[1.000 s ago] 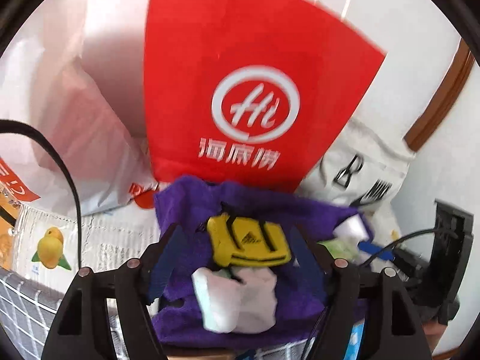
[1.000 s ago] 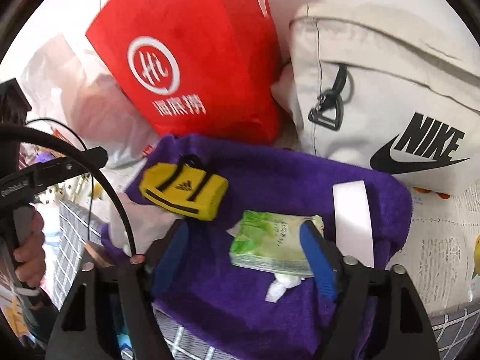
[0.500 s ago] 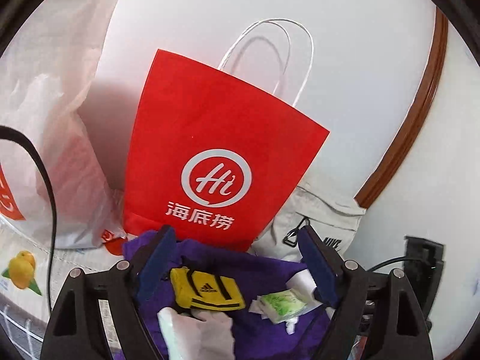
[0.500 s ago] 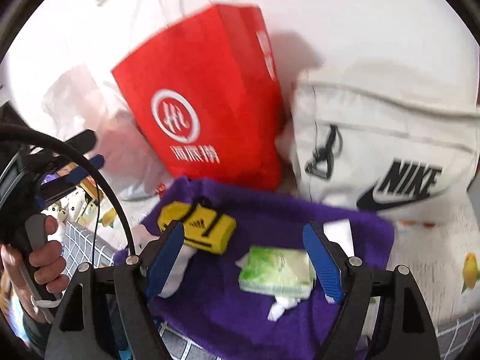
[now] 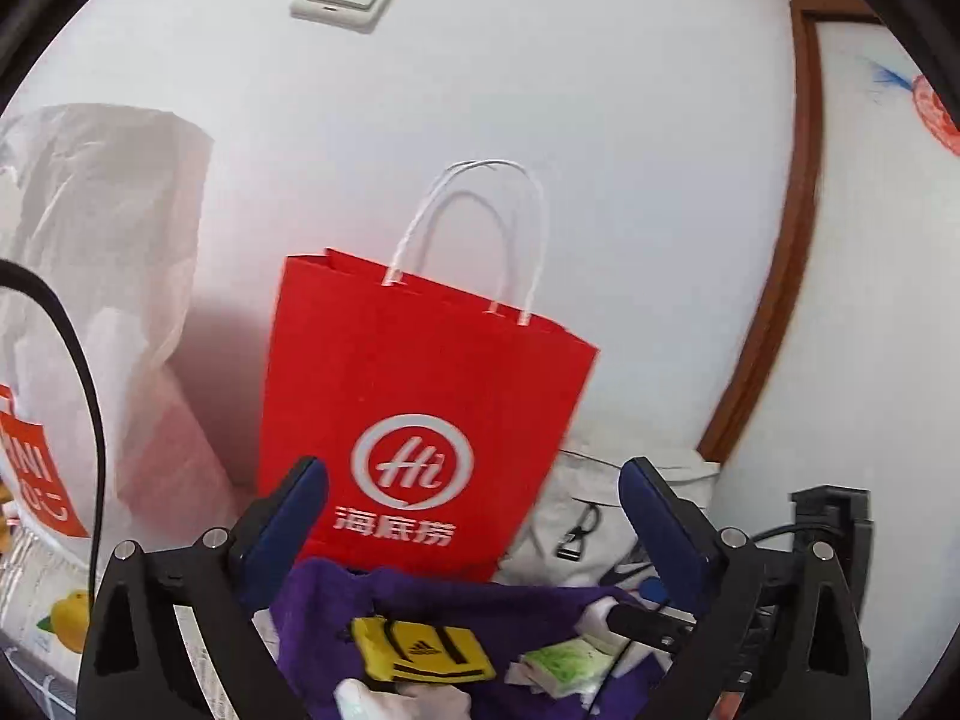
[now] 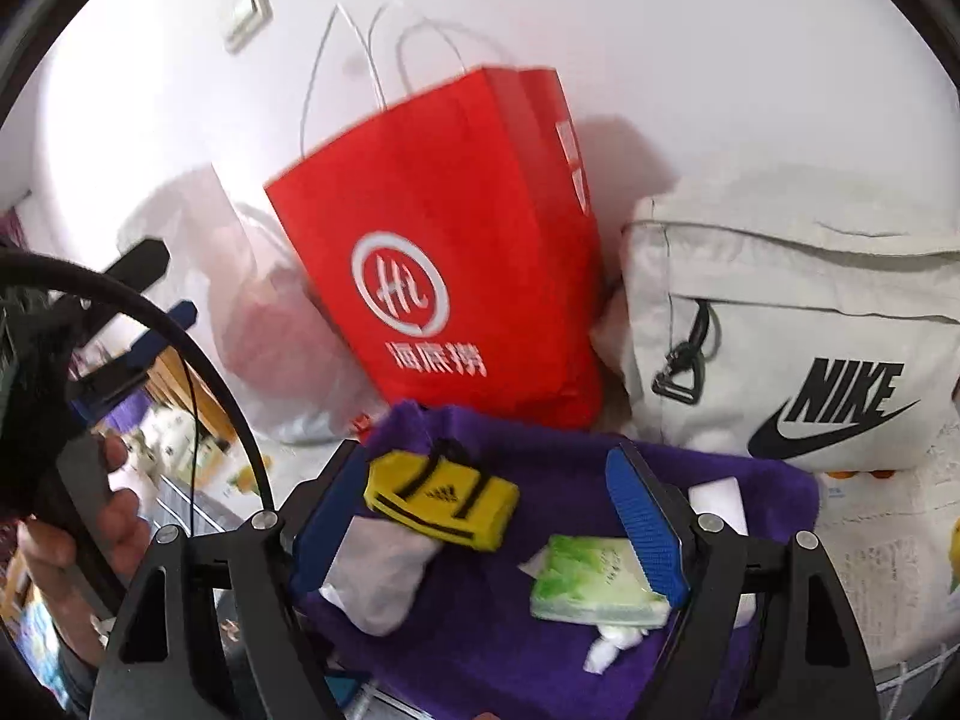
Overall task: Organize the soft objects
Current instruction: 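Withdraw both open tools from the towel back toward the pile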
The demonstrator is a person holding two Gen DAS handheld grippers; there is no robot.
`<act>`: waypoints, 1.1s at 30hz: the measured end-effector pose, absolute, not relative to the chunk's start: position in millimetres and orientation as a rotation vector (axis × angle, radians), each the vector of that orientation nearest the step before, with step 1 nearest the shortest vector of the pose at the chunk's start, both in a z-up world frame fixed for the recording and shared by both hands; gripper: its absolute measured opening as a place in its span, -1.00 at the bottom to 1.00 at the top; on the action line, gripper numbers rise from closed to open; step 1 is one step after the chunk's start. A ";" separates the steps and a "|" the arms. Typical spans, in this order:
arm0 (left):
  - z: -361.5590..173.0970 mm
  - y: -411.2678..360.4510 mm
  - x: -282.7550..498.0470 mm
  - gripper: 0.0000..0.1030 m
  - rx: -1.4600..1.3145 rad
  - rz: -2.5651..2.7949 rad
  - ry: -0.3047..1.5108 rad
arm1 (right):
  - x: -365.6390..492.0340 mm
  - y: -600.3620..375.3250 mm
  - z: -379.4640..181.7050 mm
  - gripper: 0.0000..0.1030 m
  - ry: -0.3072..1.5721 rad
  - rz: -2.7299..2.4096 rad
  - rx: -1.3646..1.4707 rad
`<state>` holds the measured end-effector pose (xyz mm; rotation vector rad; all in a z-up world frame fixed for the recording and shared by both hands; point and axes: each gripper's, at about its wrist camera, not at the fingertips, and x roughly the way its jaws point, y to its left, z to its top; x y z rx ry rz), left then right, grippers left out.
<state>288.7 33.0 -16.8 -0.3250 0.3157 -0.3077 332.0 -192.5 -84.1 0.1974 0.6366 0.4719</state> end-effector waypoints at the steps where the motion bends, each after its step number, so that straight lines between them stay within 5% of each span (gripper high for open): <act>1: -15.1 32.3 288.6 0.94 -0.335 -0.322 0.321 | 331.4 -193.5 -83.1 0.67 0.631 0.478 0.206; 16: 10.8 35.8 260.3 0.93 -0.421 -0.398 0.294 | 304.9 -178.8 -71.2 0.79 0.582 0.593 0.295; 19: 22.4 35.5 246.8 0.93 -0.407 -0.376 0.272 | 296.8 -176.9 -70.5 0.61 0.623 0.591 0.324; 27: 47.0 38.0 203.5 0.94 -0.410 -0.414 0.279 | 245.8 -197.6 -56.6 0.51 0.676 0.549 0.336; 33: 49.8 40.6 157.8 0.99 -0.351 -0.435 0.360 | 185.8 -222.9 -49.8 0.77 0.599 0.467 0.316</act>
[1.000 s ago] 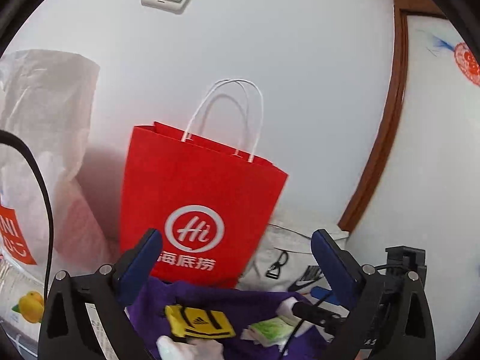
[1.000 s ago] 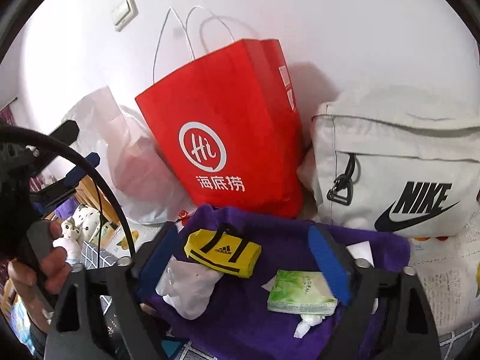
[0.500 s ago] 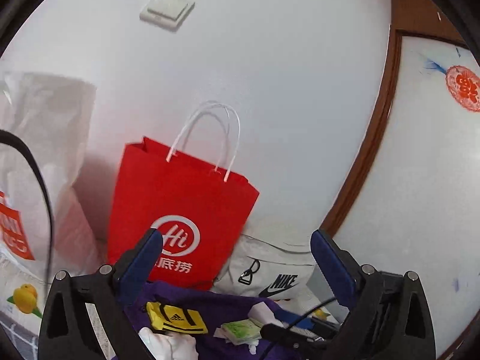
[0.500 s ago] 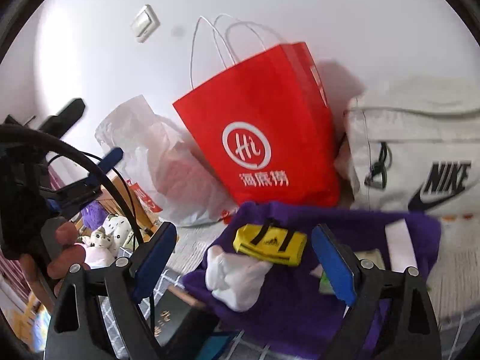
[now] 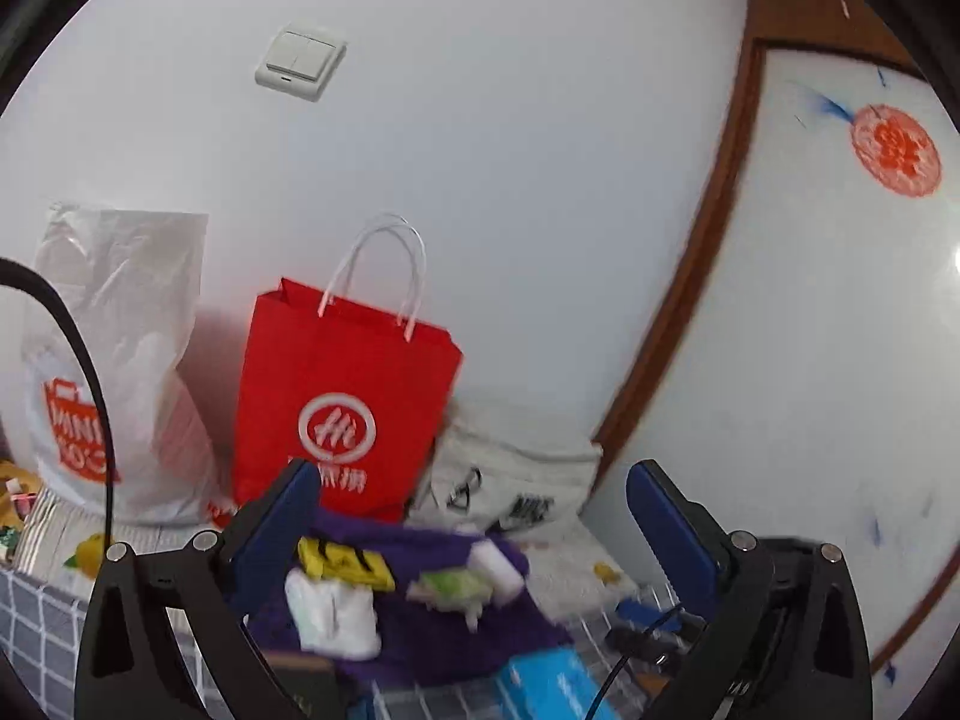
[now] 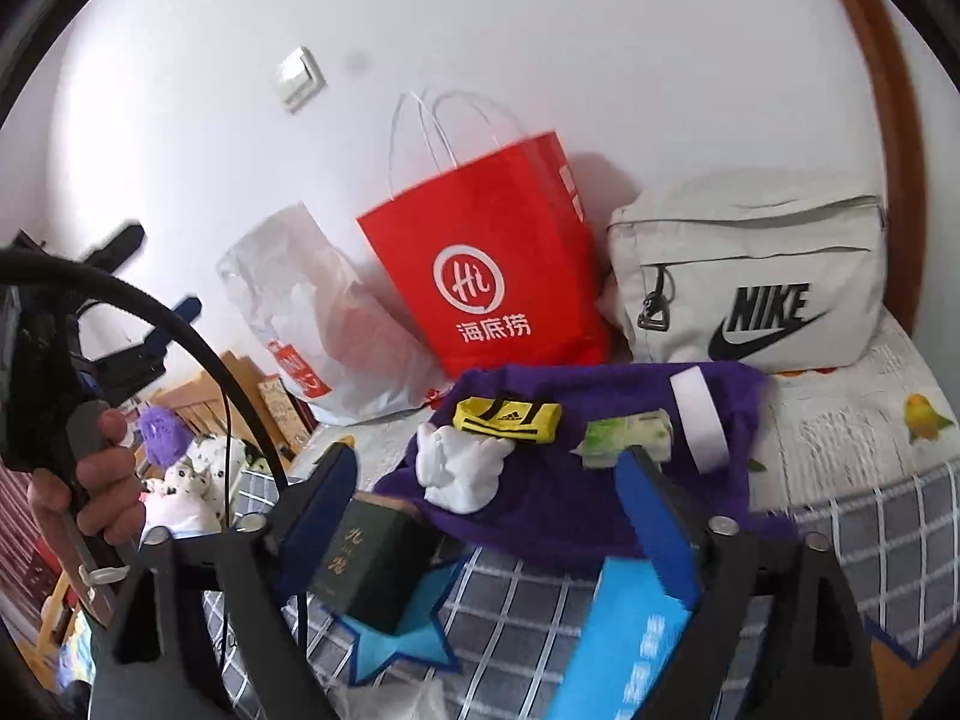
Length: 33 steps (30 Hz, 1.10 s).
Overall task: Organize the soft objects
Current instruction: 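Withdraw both open tools from the towel back toward the pile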
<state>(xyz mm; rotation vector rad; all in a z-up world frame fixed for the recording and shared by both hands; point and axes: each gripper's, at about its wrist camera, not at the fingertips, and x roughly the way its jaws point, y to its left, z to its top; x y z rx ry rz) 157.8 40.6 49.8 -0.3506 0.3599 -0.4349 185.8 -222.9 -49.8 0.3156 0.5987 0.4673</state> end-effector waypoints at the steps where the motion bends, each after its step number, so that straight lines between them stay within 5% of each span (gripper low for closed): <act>1: 49.0 42.4 148.1 0.99 -0.346 -0.439 0.379 | 175.3 -226.3 -49.8 0.77 0.588 0.474 0.322; 8: 30.6 48.8 87.7 0.99 -0.245 -0.400 0.471 | 104.3 -226.9 -54.7 0.77 0.591 0.555 0.300; 18: -77.4 49.1 27.0 0.99 -0.181 -0.328 0.764 | 13.2 -176.8 -102.3 0.77 0.670 0.463 0.018; 33: -186.7 -24.9 9.3 0.87 0.178 -0.290 0.941 | -2.4 -221.5 -140.5 0.77 0.790 0.339 0.096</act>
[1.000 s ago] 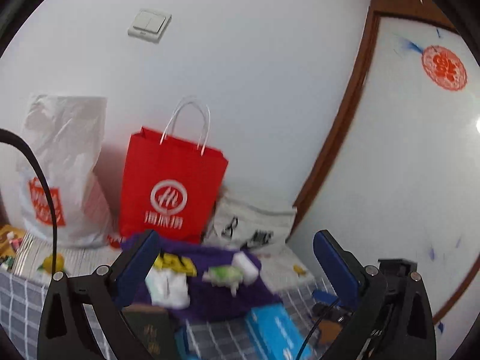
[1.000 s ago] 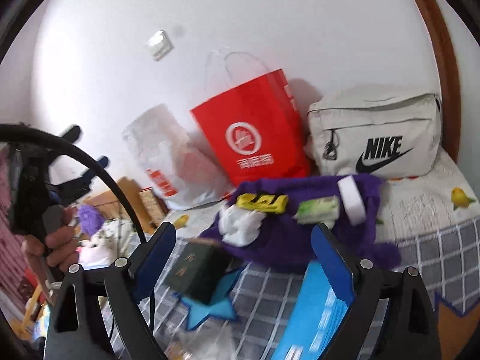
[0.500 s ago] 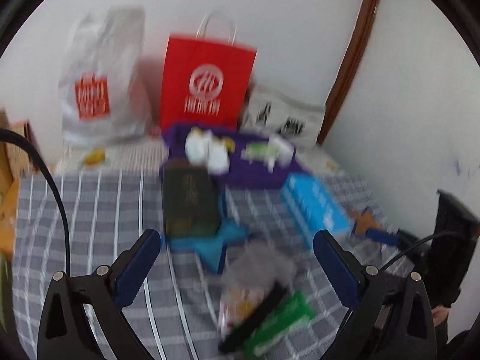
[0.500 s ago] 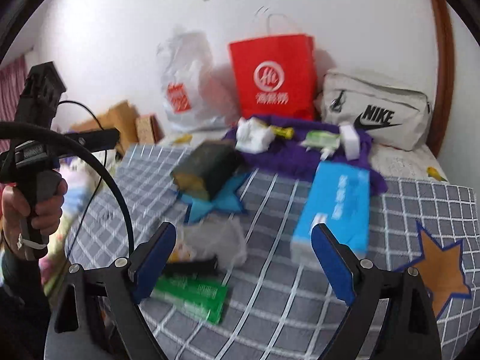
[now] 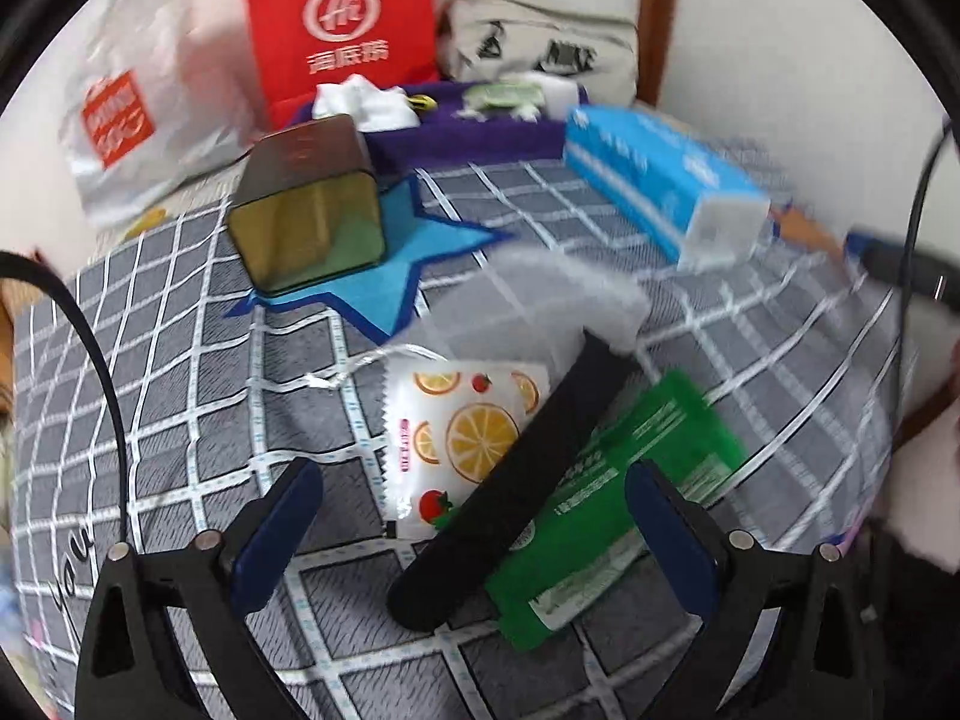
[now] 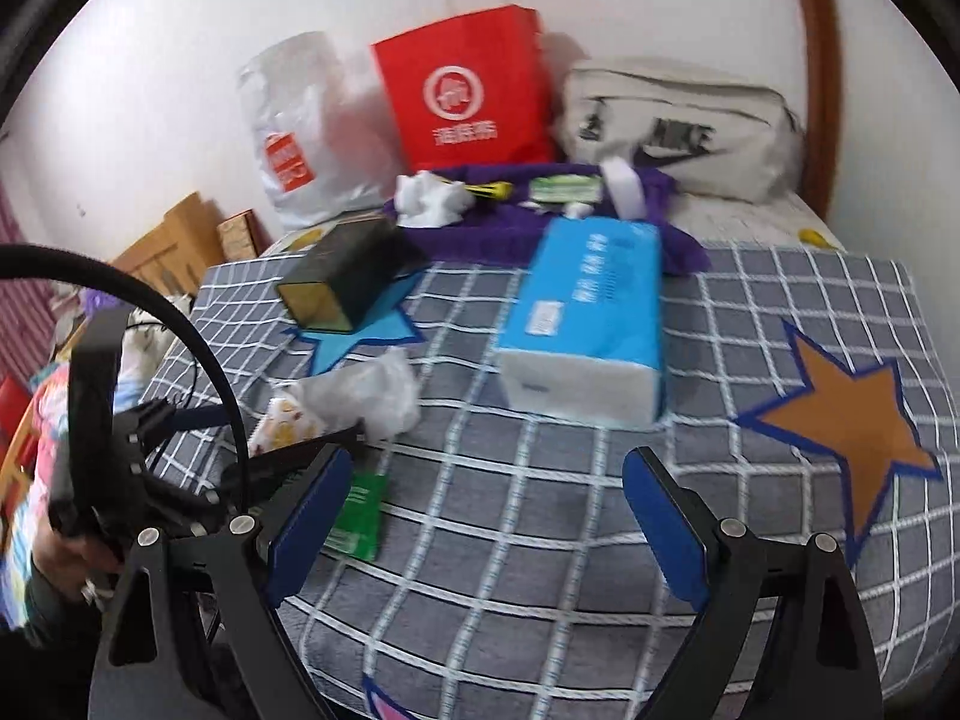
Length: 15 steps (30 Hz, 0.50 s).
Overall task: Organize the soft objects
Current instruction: 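Withdraw both open tools from the towel back toward the pile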
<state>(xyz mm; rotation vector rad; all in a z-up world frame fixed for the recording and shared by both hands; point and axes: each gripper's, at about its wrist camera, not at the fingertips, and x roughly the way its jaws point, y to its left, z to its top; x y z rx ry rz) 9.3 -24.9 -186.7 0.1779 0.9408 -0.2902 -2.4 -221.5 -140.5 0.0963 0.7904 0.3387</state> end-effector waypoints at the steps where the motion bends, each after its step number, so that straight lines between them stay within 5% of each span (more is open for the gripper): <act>1: -190.6 -27.1 11.5 0.81 0.191 -0.289 0.946 | -1.5 -227.7 -142.6 0.77 0.800 0.326 0.110; 12: -172.5 -19.9 34.3 -0.59 0.098 -0.307 0.913 | -0.3 -237.2 -152.9 0.77 0.814 0.318 0.148; 15: -169.7 -8.9 38.8 -0.65 0.056 -0.315 0.917 | -2.0 -230.7 -153.4 0.77 0.811 0.342 0.139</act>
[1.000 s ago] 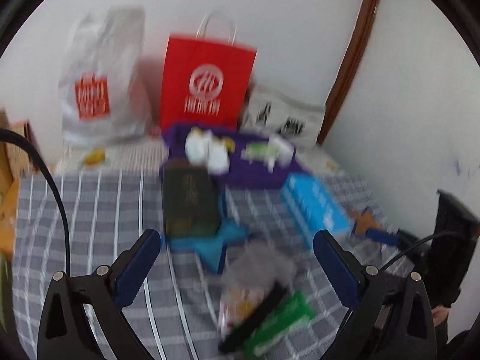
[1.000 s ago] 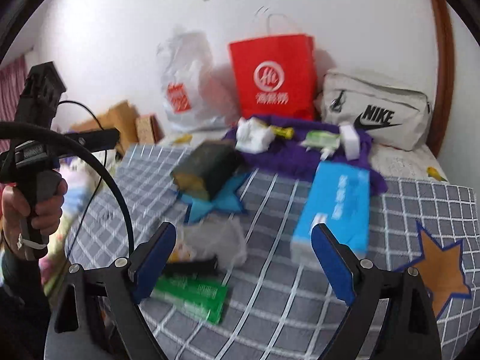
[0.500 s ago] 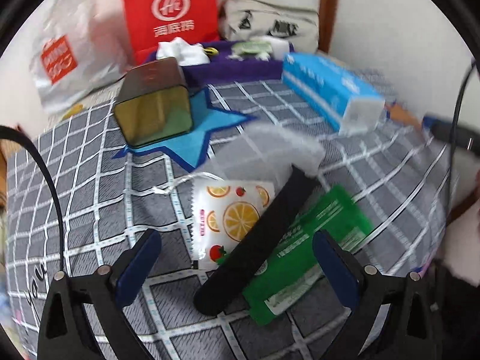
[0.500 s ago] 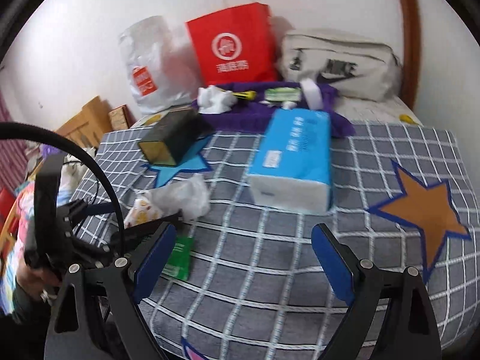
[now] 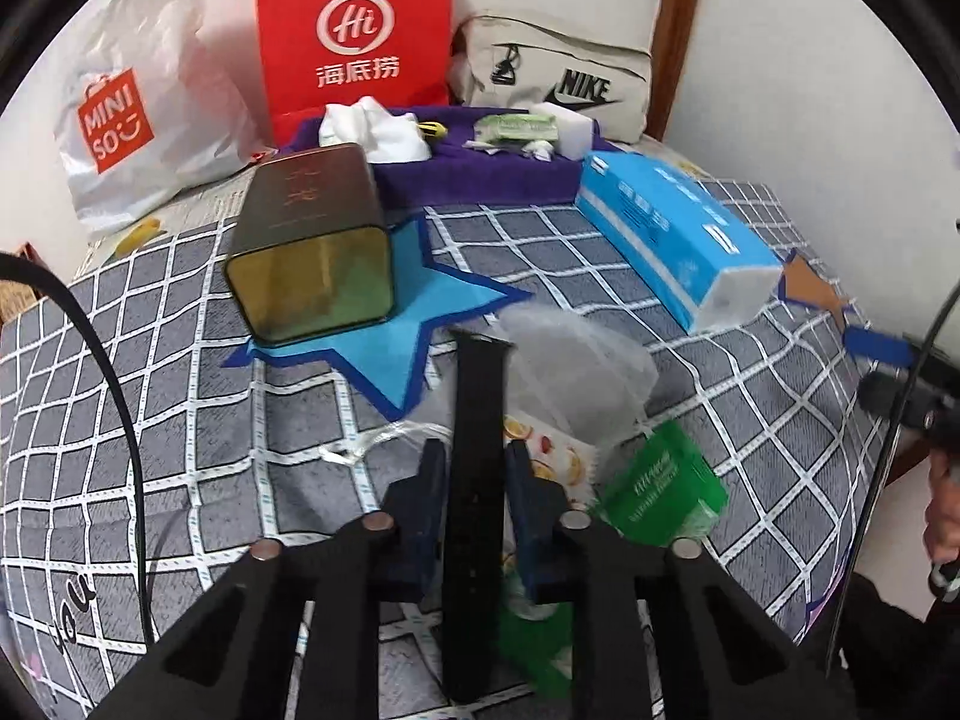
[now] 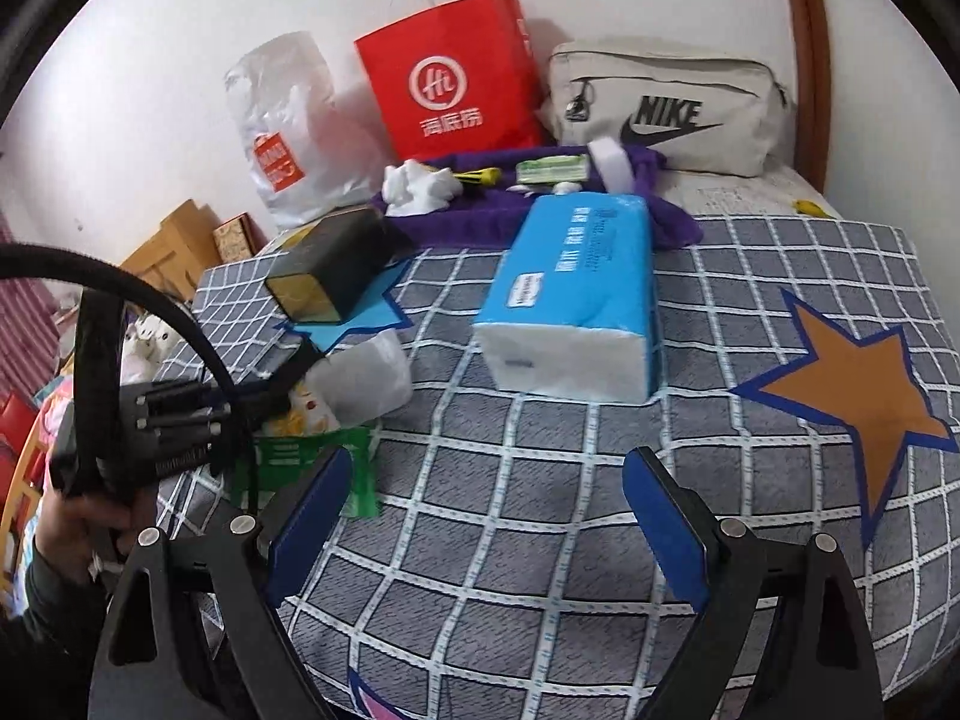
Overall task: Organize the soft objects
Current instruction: 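Withdraw both open tools from the towel back toward the pile, then grasp the green wet-wipe pack with the right gripper while the left grasps a black strap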
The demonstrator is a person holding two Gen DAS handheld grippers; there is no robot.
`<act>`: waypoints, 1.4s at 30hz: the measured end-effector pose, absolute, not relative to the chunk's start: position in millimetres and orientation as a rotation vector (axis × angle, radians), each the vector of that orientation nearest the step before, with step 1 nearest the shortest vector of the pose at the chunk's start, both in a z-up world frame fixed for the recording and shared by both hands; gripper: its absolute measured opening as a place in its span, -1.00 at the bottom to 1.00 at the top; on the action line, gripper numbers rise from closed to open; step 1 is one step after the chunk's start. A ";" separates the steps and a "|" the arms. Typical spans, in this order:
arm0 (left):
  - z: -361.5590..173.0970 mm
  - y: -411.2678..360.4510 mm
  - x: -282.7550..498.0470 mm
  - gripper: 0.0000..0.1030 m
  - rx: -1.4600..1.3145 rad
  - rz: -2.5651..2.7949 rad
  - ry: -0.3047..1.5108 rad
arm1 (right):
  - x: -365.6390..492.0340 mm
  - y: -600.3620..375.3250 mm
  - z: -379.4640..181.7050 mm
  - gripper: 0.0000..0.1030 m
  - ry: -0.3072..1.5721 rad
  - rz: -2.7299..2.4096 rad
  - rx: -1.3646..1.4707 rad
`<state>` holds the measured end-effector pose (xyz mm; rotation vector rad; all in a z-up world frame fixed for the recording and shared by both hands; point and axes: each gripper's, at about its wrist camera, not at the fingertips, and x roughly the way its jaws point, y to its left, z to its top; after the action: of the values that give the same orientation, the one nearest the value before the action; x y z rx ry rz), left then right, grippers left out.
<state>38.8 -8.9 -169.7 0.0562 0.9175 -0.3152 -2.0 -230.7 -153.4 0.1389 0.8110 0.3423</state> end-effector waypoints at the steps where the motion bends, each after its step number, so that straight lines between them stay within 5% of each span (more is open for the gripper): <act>1: -173.1 -4.9 41.4 -0.65 0.044 -0.312 0.940 | -1.8 -228.5 -153.9 0.77 0.814 0.350 0.134; 26: -168.0 44.0 44.2 -0.64 -0.055 -0.252 0.915 | 6.8 -147.9 -180.6 0.77 0.931 0.529 -0.018; 42: -174.3 57.3 37.7 -0.64 -0.090 -0.284 0.930 | 5.2 -74.8 -196.7 0.89 0.790 0.590 -0.532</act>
<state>37.7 57.3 -174.3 -0.0904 0.9302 -0.2844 5.2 -74.8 -196.7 -0.5321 0.7898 0.5902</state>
